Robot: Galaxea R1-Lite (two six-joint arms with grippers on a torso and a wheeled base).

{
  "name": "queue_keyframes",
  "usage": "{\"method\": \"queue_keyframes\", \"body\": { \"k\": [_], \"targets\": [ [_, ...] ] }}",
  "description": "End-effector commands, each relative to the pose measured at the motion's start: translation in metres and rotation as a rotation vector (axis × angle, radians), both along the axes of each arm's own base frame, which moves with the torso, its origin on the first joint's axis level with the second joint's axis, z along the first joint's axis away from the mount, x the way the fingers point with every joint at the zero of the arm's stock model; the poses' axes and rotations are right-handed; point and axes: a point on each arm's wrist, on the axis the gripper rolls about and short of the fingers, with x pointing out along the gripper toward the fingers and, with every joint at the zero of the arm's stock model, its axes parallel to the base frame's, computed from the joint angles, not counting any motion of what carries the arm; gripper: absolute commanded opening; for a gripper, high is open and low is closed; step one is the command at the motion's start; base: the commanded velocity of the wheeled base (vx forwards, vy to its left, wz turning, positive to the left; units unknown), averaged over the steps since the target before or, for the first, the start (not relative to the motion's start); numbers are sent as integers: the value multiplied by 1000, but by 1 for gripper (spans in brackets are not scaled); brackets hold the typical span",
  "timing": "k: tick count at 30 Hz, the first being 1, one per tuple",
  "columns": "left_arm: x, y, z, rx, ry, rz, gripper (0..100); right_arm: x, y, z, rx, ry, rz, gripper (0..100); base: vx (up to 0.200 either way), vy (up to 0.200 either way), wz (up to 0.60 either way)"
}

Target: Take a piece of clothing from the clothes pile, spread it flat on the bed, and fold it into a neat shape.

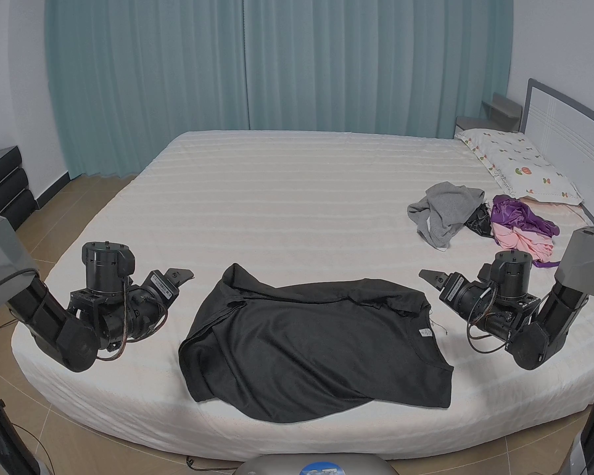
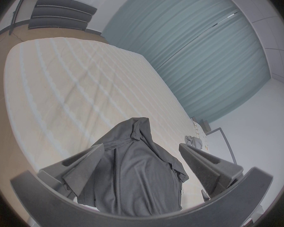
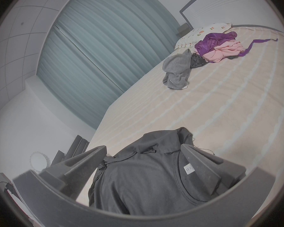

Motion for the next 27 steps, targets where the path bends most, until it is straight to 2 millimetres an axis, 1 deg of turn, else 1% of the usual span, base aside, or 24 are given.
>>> {"method": "queue_keyframes", "body": {
  "k": [1,4,7,11,15,17,18,19,20,22,23,25,27],
  "targets": [
    [-11,-3,3,-8,4,-12,100,-8,3,-1,0,17,12,100,200,-200,0],
    [-15,-5,2,-6,10,-21,100,-8,4,-4,10,33,9,100,200,0,0],
    [-19,-7,1,-7,18,-29,100,-7,6,-15,6,64,10,100,0,0,0],
    [-25,-10,-4,-6,45,-46,100,-2,7,-34,-5,109,11,100,0,0,0],
    [-25,-10,-6,-55,63,-21,100,8,11,-47,-5,131,17,100,0,0,0],
    [-25,-10,-6,-67,66,-15,100,12,12,-50,-5,131,18,100,0,0,0],
    [-25,-10,-7,-75,73,-10,100,19,15,-55,-7,129,24,100,0,0,0],
    [-25,-10,-7,-76,73,-9,100,21,16,-56,-8,127,28,100,0,0,0],
    [-25,-10,-7,-78,73,-8,100,26,22,-58,-11,134,38,100,0,0,0],
    [-25,-10,-7,-77,75,-7,100,27,23,-58,-11,134,38,100,0,0,0],
    [-25,-10,-9,-79,81,-4,100,35,30,-63,-21,173,49,100,0,0,0],
    [-25,-10,-11,-77,87,-4,100,38,31,-63,-24,182,51,100,0,0,0],
    [-26,-10,-11,-95,93,7,100,46,34,-67,-29,193,50,100,0,0,0]
  ]
}}
